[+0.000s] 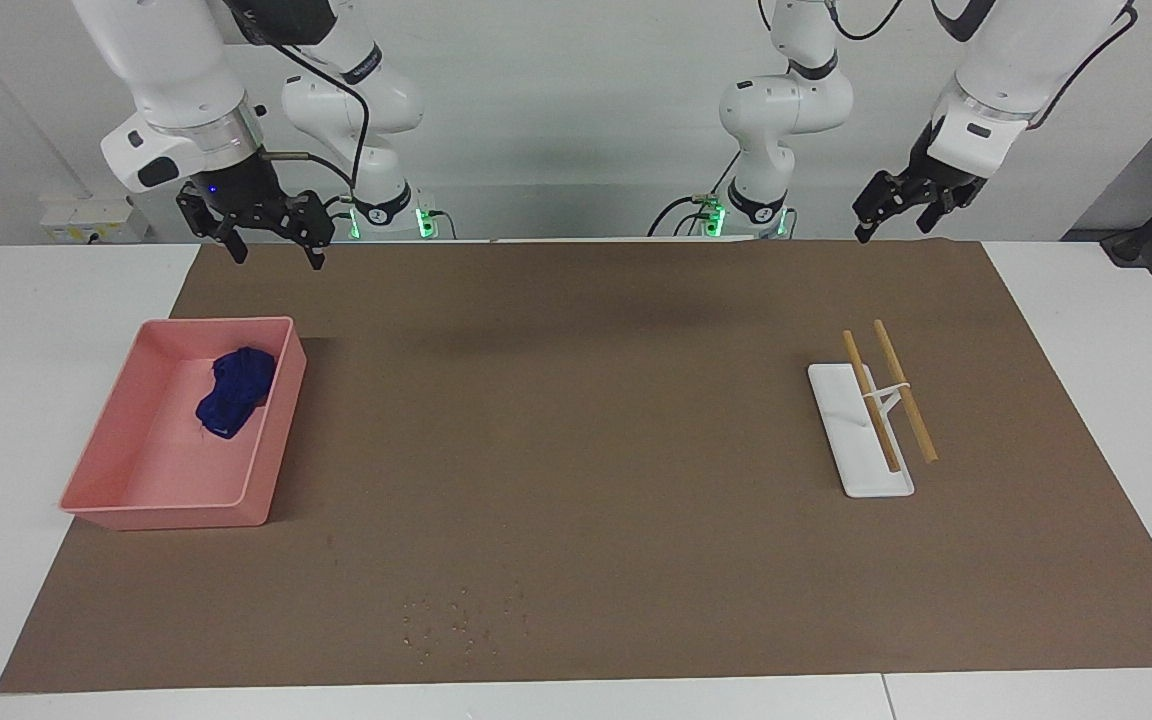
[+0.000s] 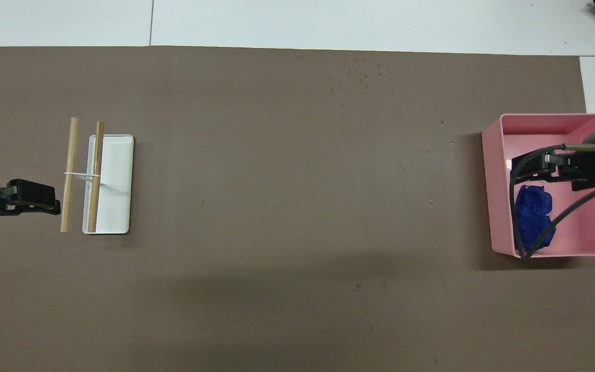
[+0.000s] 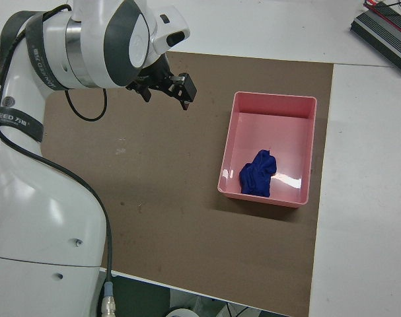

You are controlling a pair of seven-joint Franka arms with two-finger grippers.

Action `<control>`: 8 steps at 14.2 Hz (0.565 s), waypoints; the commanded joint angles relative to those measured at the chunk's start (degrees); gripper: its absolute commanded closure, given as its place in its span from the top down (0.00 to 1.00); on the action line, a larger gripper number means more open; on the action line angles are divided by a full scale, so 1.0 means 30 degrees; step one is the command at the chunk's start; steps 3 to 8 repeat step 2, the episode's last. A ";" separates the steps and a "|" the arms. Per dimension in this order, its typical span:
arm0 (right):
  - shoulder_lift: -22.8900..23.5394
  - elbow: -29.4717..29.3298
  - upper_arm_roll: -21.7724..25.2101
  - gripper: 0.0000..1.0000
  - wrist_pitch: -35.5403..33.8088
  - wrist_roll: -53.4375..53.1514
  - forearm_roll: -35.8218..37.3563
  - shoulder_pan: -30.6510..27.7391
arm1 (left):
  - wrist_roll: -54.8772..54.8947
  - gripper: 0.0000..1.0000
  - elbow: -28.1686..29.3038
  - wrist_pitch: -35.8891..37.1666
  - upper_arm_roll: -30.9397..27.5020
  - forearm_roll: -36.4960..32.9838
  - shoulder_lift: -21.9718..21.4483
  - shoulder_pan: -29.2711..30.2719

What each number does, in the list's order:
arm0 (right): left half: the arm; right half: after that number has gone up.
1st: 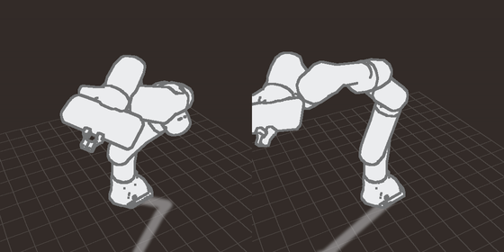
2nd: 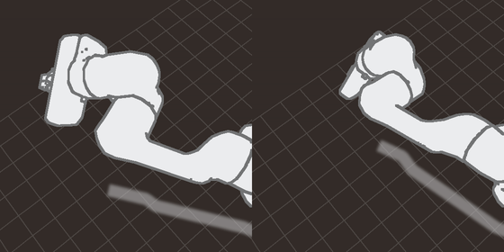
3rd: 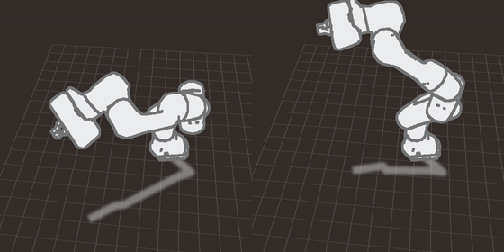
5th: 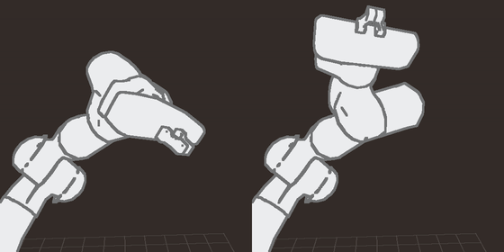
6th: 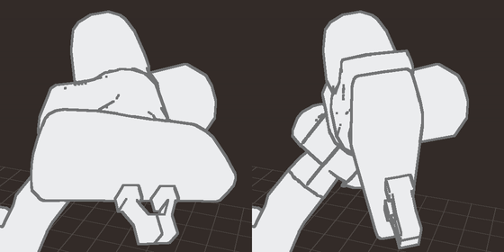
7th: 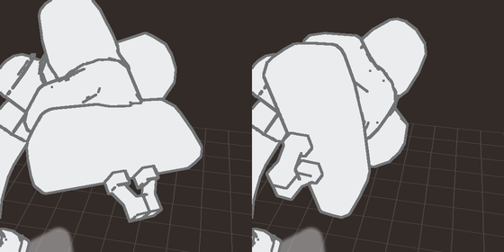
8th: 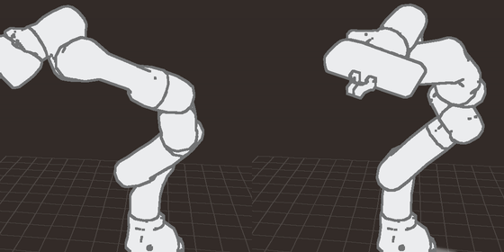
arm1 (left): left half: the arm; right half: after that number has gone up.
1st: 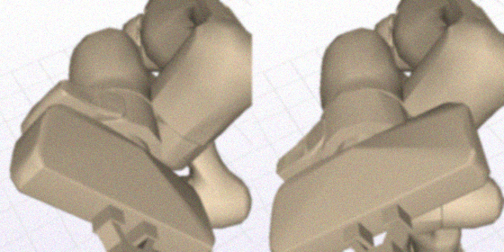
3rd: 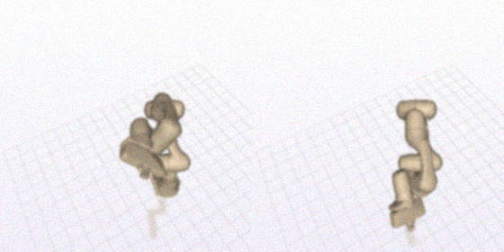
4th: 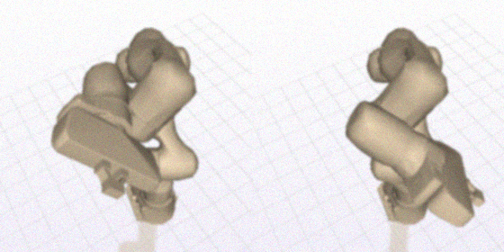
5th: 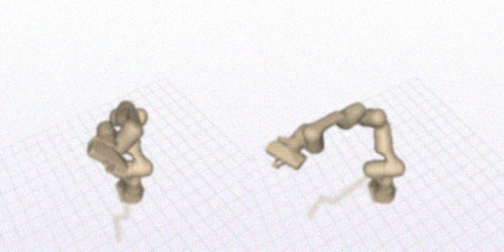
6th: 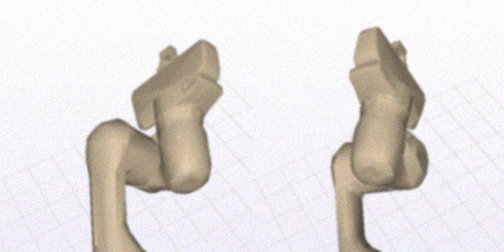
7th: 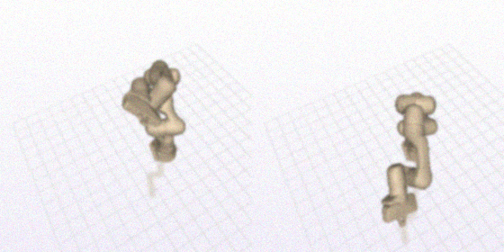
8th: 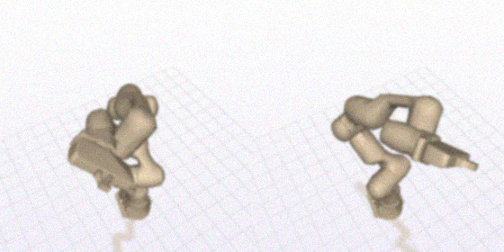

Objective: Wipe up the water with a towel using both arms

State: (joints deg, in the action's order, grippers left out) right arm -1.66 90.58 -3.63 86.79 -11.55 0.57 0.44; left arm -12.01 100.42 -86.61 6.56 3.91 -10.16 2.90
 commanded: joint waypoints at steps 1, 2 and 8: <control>-0.0500 0.0596 -0.0107 1.00 0.0190 -0.0077 0.0308 -0.0031 | -0.0128 1.00 0.0219 0.0157 0.0127 0.0073 -0.0480 0.0175; -0.0500 0.0596 -0.0107 1.00 0.0190 -0.0077 0.0308 -0.0060 | -0.0128 1.00 0.0043 0.0187 0.0127 0.0073 -0.0451 0.0117; -0.0500 0.0596 -0.0107 1.00 0.0190 -0.0077 0.0308 -0.0060 | -0.0128 1.00 0.0043 0.0187 0.0127 0.0073 -0.0451 0.0117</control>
